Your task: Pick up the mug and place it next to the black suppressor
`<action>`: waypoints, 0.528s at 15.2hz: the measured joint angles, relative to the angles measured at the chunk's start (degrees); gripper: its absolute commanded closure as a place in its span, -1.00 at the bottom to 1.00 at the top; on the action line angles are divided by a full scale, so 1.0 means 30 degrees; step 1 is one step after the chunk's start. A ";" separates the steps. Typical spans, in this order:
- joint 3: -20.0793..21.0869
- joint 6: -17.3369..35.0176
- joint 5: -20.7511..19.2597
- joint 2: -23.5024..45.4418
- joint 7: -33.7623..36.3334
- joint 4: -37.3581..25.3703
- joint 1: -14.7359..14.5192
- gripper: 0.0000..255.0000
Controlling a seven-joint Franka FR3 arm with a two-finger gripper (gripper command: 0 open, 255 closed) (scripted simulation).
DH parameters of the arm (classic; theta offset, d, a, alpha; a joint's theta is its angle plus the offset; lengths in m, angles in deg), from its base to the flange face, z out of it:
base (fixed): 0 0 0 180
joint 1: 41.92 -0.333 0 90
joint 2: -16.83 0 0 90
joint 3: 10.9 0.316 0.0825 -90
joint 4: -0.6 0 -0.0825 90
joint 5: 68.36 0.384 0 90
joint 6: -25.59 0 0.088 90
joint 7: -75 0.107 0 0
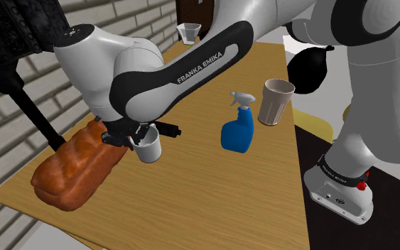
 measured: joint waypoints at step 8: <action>-0.0086 0.0573 -0.0158 0.0175 0.0171 0.0432 0.0024 1.00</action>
